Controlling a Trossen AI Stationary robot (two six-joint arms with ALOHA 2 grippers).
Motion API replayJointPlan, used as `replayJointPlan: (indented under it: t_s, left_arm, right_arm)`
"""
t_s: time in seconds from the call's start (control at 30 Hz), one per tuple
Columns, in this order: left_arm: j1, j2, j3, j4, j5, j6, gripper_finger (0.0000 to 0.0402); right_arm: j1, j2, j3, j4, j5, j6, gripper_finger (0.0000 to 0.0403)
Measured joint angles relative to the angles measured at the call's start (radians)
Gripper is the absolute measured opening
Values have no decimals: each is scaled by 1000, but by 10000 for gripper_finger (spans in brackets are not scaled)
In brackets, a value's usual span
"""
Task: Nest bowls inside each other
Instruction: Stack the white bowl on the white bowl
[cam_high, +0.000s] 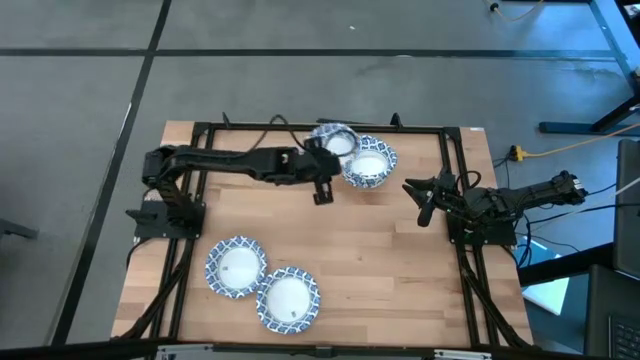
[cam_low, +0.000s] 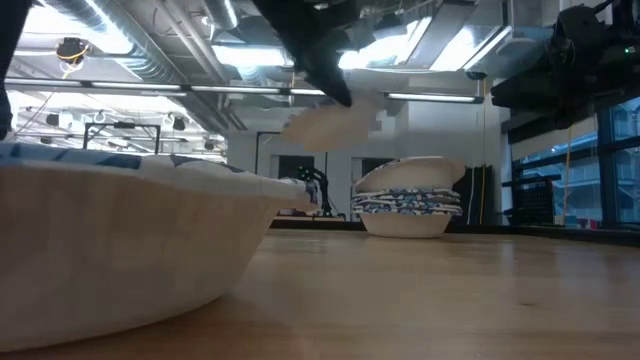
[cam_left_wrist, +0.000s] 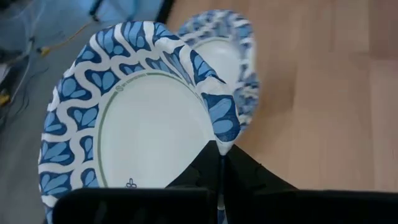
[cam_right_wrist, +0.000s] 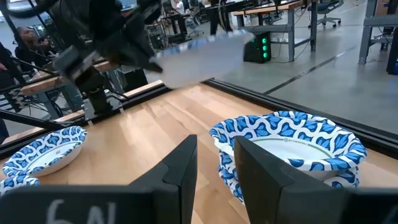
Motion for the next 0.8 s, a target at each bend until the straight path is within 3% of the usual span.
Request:
replayJointPlan:
  t_s: [0.23, 0.43, 0.8]
  left_arm:
    - [-43, 156, 175, 1, 107, 72, 0]
    - [-75, 245, 302, 1, 110, 128, 0]
    - [-76, 328, 327, -2, 98, 130, 0]
  right_arm:
    - [0, 0, 0, -1, 0, 20, 108]
    - [0, 0, 0, -5, 0, 24, 108]
    - [0, 0, 0, -8, 0, 25, 108]
